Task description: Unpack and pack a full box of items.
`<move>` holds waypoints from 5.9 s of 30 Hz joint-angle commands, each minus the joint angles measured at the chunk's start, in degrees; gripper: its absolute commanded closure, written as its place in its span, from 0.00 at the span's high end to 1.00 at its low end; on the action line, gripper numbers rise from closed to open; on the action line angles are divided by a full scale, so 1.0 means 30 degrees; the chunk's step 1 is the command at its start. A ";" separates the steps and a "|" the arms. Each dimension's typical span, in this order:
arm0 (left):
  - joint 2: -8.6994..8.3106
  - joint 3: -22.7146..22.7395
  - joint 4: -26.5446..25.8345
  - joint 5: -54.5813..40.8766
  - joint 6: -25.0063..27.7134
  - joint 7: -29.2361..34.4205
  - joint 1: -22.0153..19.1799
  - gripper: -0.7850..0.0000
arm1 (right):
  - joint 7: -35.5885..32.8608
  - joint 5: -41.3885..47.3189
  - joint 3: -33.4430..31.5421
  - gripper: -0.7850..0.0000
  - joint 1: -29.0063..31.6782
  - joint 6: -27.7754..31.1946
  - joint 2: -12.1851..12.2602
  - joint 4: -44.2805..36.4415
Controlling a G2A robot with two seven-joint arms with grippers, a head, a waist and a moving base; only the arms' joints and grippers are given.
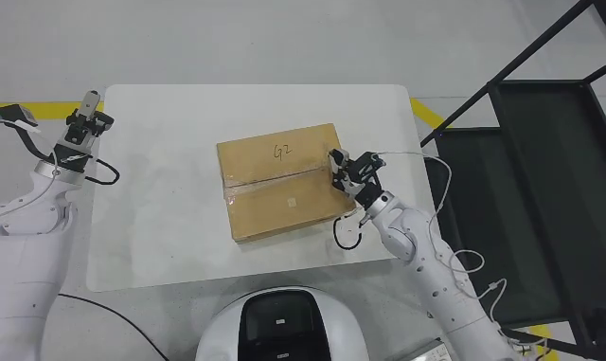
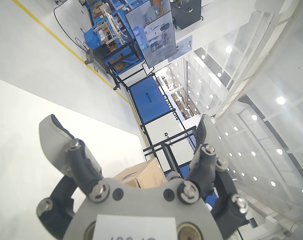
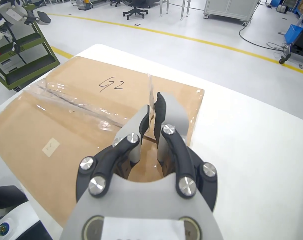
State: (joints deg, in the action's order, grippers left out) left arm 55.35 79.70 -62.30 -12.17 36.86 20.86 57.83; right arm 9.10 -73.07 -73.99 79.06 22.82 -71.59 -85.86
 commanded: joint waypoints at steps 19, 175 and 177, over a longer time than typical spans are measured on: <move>0.0000 0.0000 0.0000 0.0000 0.0000 -0.0001 0.0000 1.00 | 0.1056 -0.0837 -0.0578 0.00 0.0935 0.1495 0.0332 -0.1972; 0.0000 0.0000 0.0000 0.0000 0.0000 -0.0001 0.0000 1.00 | -1.9840 2.9411 -0.1969 1.00 -0.3479 -0.2004 0.1800 0.2211; 0.0000 0.0000 0.0000 0.0000 0.0000 -0.0001 0.0000 1.00 | -1.9446 2.9566 -0.2537 1.00 -0.3093 -0.1637 0.1889 0.2022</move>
State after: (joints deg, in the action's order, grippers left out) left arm 55.35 79.70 -62.30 -12.17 36.86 20.86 57.83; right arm -49.96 15.39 -80.56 69.14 17.17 -66.07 -79.53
